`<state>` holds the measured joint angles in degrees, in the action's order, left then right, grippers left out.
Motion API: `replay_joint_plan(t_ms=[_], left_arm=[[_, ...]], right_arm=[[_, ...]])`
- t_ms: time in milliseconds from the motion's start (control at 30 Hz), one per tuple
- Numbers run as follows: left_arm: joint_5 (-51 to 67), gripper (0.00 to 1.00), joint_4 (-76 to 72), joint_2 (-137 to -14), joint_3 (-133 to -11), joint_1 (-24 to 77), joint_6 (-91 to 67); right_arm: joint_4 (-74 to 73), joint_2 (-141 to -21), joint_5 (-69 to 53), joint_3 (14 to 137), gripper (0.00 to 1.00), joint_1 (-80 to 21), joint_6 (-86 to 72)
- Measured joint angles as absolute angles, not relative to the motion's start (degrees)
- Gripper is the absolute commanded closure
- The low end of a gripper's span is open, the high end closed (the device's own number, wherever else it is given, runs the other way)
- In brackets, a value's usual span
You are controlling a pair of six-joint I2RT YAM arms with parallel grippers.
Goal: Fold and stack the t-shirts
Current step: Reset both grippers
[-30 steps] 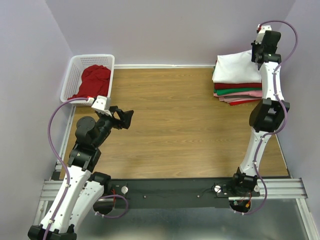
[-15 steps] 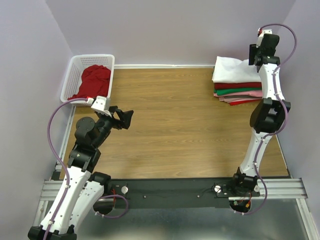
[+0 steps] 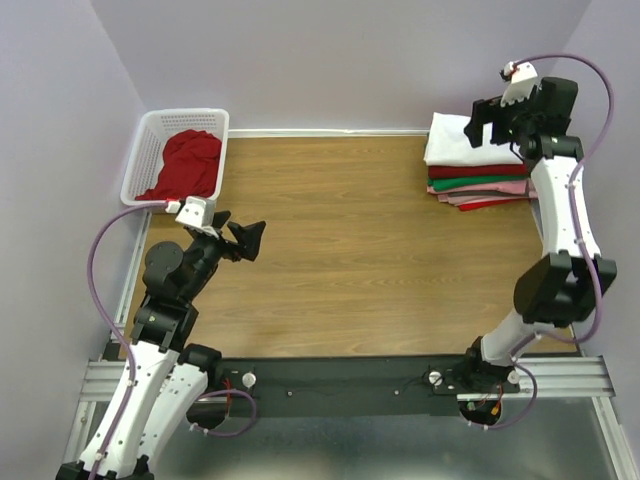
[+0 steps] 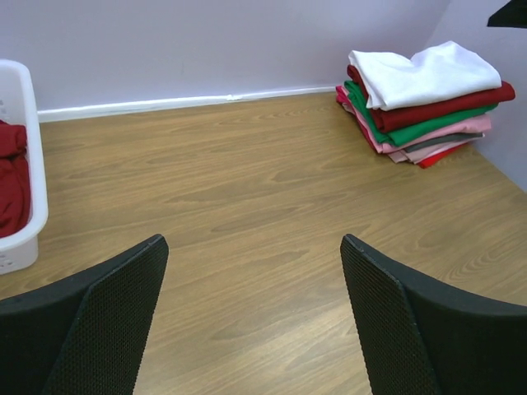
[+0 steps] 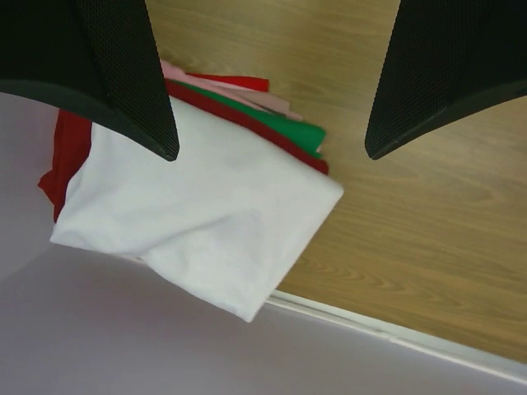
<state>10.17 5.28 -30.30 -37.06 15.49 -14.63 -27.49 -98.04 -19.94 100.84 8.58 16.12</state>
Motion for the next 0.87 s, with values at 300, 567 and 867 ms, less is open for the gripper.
replay_joint_plan(t_ms=[300, 567, 867], left_arm=[[7.11, 0.02, 3.86, -29.12, -37.1, 15.49, -14.81], [2.28, 0.02, 5.48, -38.96, -44.84, 13.13, -15.11], [2.2, 0.02, 6.66, -39.24, -48.64, 11.09, -12.38]], right_arm=[[-26.24, -79.85, -23.51, 83.88, 0.0, 8.64, 10.37], [-22.26, -61.32, -6.72, 67.99, 0.0, 8.97, -3.11], [-18.9, -55.51, 7.16, 62.0, 0.0, 9.87, -7.11]])
